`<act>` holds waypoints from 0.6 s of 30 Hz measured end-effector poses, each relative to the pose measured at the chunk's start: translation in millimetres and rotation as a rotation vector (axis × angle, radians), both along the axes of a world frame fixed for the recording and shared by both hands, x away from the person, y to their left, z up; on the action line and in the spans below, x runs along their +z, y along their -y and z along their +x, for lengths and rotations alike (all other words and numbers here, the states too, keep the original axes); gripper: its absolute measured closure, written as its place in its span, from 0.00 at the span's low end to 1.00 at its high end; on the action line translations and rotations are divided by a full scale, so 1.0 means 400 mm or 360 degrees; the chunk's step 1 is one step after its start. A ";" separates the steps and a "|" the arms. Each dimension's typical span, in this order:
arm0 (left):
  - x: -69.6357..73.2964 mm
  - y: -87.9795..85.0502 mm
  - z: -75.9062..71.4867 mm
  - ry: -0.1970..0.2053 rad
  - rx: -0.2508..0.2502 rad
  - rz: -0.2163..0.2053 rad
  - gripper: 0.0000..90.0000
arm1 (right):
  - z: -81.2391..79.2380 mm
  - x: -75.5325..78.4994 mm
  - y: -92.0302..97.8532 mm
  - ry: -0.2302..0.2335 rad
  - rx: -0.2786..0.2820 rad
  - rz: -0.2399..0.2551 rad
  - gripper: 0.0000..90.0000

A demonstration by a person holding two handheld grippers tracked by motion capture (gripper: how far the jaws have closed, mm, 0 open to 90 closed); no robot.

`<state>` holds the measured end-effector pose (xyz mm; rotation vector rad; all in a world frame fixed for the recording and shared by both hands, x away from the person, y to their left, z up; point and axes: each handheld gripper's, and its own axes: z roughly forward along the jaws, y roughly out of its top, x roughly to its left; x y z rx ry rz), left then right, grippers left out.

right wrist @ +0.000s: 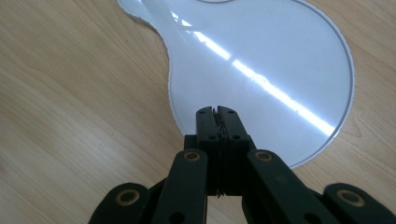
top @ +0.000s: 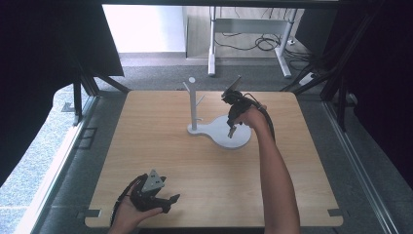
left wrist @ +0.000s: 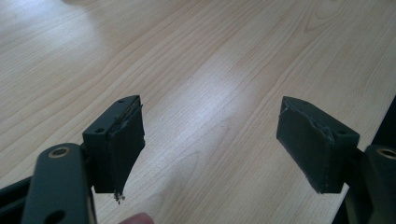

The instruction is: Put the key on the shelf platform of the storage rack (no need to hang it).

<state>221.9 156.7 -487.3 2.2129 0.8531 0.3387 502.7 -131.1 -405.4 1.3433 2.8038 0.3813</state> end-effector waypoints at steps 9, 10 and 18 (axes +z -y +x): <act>0.002 -0.012 0.004 0.0003 0.0020 -0.0008 0.26 | 0.039 -0.018 0.002 0.0004 -0.0032 0.0012 1.00; 0.002 -0.011 0.004 0.0003 0.0020 -0.0007 0.26 | 0.041 -0.022 0.003 -0.0001 -0.0044 0.0015 1.00; 0.003 -0.007 0.002 0.0006 0.0010 -0.0010 0.26 | 0.052 -0.048 0.010 0.0035 -0.0080 -0.0001 1.00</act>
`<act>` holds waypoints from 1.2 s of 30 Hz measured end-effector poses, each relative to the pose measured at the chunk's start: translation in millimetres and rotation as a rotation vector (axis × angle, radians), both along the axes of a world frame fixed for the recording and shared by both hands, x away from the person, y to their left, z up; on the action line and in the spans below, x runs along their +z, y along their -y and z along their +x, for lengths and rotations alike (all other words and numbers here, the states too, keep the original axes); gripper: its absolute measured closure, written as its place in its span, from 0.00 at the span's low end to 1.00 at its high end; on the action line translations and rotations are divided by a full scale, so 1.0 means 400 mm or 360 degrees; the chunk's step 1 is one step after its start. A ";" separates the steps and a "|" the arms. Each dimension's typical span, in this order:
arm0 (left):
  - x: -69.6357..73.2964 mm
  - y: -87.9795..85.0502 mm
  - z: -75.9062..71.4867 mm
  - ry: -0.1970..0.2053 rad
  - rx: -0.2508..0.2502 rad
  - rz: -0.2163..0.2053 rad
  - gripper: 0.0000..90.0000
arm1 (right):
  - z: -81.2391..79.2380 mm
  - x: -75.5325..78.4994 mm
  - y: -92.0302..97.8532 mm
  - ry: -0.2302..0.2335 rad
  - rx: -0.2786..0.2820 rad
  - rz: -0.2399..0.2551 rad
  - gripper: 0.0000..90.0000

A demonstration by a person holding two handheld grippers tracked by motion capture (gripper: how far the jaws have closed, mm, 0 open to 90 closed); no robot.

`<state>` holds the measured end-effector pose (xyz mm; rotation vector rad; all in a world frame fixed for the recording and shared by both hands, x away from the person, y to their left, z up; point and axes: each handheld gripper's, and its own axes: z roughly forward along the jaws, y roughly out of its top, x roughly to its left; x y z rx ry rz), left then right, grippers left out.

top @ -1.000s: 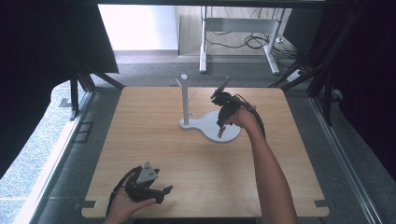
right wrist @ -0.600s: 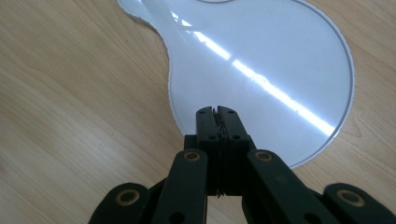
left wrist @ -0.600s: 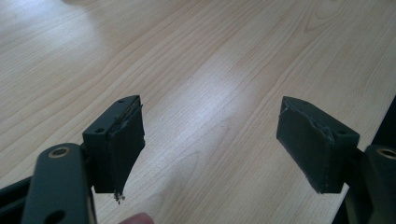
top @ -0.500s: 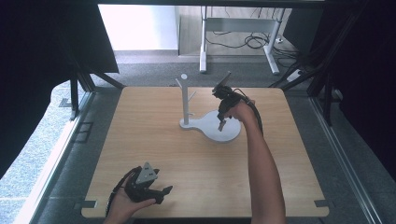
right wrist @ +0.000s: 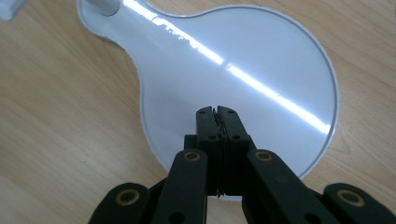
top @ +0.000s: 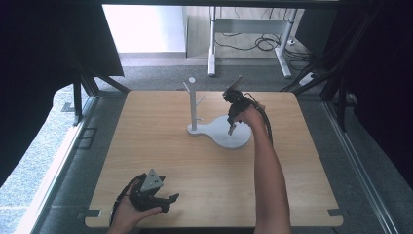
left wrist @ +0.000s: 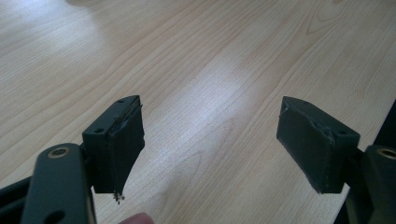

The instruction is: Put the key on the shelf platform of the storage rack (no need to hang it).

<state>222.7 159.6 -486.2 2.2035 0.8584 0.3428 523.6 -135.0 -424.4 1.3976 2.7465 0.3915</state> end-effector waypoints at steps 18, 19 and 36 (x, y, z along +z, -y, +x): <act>0.000 -0.009 0.004 0.0000 0.0016 -0.0018 0.26 | 0.021 -0.099 0.001 0.0018 -0.0041 0.0000 0.99; 0.000 -0.008 0.003 0.0000 0.0017 -0.0017 0.26 | 0.020 -0.114 0.000 0.0025 -0.0047 -0.0023 0.99; -0.003 -0.008 0.006 -0.0005 0.0014 -0.0019 0.26 | 0.008 -0.139 -0.001 0.0047 -0.0061 -0.0019 0.83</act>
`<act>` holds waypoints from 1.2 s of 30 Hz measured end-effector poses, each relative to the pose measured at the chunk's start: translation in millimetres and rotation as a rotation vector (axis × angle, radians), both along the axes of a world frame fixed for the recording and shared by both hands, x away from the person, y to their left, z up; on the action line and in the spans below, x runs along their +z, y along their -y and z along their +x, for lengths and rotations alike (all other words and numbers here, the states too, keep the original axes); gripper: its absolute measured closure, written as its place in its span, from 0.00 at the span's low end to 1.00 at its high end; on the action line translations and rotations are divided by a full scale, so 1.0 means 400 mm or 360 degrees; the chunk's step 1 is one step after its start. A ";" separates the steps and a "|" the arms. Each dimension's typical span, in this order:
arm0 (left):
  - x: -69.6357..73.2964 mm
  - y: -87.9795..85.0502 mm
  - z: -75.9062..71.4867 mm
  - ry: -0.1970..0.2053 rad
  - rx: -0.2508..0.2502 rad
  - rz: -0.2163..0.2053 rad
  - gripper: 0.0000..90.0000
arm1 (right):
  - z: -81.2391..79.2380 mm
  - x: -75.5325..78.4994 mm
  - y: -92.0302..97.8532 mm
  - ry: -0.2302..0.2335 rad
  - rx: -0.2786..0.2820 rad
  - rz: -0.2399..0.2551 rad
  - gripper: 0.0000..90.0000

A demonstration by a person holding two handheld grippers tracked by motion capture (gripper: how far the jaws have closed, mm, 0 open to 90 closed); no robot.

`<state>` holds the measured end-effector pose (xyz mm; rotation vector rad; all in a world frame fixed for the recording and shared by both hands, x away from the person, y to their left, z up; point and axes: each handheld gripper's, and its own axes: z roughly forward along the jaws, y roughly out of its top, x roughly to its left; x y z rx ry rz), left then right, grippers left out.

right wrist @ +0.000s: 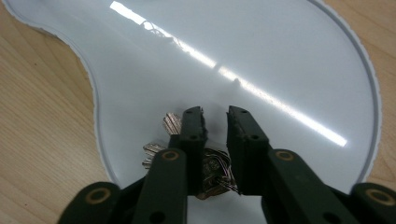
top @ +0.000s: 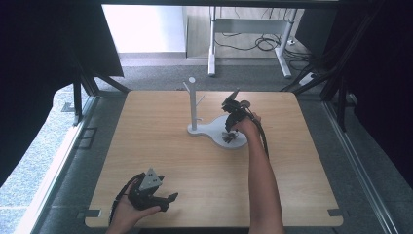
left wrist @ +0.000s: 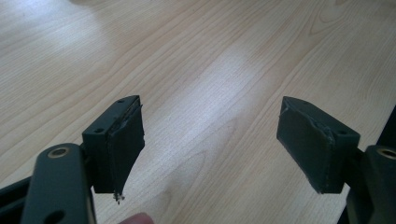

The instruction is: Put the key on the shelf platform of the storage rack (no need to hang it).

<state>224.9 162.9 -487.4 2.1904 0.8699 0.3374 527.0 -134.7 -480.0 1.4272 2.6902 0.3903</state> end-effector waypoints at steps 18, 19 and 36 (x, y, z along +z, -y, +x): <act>0.007 -0.008 0.006 -0.0002 0.0001 -0.0039 0.26 | -0.121 0.071 0.025 0.0132 0.0126 0.0208 0.55; 0.009 -0.008 0.006 -0.0002 0.0000 -0.0042 0.26 | -0.132 0.073 0.030 0.0134 0.0137 0.0215 0.54; 0.027 -0.040 0.010 0.0052 0.0087 -0.0048 0.26 | -0.339 0.113 0.130 0.0239 0.0319 0.0329 0.52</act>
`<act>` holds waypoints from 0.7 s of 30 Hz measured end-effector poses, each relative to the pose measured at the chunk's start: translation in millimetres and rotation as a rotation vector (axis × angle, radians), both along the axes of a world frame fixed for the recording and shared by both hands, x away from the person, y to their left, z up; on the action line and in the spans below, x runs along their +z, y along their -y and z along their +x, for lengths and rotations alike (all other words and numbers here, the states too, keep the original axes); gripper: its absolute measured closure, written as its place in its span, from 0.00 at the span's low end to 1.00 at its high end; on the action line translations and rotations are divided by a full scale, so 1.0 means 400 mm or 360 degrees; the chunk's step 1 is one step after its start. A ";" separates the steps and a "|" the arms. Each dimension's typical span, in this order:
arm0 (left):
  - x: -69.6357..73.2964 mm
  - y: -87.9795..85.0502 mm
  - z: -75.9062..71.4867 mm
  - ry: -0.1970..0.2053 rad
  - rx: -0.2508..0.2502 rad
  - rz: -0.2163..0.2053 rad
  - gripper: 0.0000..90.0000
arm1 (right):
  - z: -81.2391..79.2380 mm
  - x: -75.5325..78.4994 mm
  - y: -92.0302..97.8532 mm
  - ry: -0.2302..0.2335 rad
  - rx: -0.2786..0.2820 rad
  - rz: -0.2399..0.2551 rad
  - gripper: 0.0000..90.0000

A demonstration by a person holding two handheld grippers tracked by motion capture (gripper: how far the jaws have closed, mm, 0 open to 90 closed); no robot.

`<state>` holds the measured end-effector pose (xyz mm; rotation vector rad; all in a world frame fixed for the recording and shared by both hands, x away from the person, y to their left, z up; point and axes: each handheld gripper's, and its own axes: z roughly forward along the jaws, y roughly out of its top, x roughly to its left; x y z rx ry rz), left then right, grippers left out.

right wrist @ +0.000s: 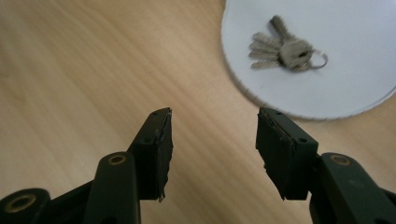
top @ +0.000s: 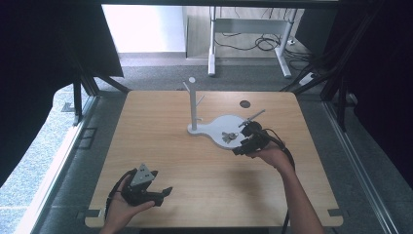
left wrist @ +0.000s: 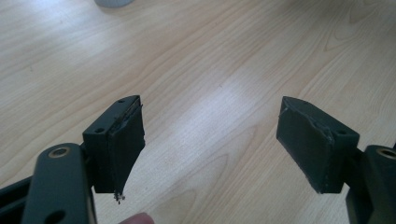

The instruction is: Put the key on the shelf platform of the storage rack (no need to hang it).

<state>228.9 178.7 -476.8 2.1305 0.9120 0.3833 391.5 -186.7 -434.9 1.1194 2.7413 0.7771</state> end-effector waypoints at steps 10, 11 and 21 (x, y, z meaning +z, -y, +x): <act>-0.003 0.004 0.007 0.0013 0.0008 -0.0003 0.26 | -0.117 -0.025 0.076 0.0074 -0.0072 0.0011 0.52; -0.006 0.003 0.010 0.0007 0.0015 0.0001 0.26 | -0.126 -0.031 0.086 0.0077 -0.0070 0.0018 0.52; -0.042 0.016 0.041 -0.0065 0.0060 0.0058 0.26 | -0.214 -0.089 0.157 0.0177 -0.0103 0.0036 0.52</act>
